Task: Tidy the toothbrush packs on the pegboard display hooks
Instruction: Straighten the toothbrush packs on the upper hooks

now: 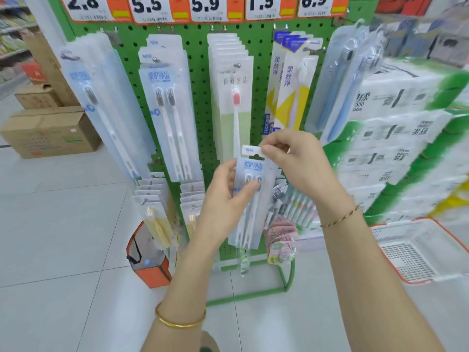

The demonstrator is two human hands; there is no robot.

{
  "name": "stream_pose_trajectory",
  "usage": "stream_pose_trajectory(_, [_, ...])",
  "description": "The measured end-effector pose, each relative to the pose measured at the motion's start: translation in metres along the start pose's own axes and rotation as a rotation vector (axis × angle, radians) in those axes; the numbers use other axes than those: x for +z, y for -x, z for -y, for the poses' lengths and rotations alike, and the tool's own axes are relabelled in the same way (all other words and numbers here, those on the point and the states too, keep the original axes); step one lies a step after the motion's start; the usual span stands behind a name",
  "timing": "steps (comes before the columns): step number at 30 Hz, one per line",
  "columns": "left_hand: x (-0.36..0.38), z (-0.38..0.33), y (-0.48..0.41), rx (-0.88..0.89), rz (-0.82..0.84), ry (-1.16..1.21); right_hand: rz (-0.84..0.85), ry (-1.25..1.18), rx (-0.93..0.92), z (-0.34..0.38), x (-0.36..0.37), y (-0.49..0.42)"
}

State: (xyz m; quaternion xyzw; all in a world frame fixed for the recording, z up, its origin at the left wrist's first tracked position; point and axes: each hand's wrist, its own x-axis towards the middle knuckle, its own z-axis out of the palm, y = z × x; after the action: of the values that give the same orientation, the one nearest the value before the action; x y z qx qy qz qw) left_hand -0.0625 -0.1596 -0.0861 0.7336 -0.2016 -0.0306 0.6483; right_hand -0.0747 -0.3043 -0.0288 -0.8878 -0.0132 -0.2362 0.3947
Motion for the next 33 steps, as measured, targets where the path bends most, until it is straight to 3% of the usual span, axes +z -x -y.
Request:
stream_pose_trajectory(6, [0.024, 0.014, 0.006, -0.063, -0.014, 0.084, -0.112, -0.269, 0.179, -0.042, 0.006, 0.031])
stream_pose_trajectory(13, [0.034, 0.027, -0.012, -0.129, -0.105, 0.153, 0.005, -0.349, 0.407, -0.092, 0.036, 0.087])
stream_pose_trajectory(18, [0.035, 0.033, -0.021, -0.170, -0.072, 0.145, 0.012, -0.378, 0.403, -0.097, 0.048, 0.096])
stream_pose_trajectory(25, [0.044, 0.032, -0.039, -0.151, -0.195, 0.001, 0.063, -0.376, 0.353, -0.096, 0.048, 0.099])
stream_pose_trajectory(33, [0.052, 0.040, -0.036, -0.159, -0.216, 0.050, -0.054, -0.346, 0.405, -0.094, 0.048, 0.103])
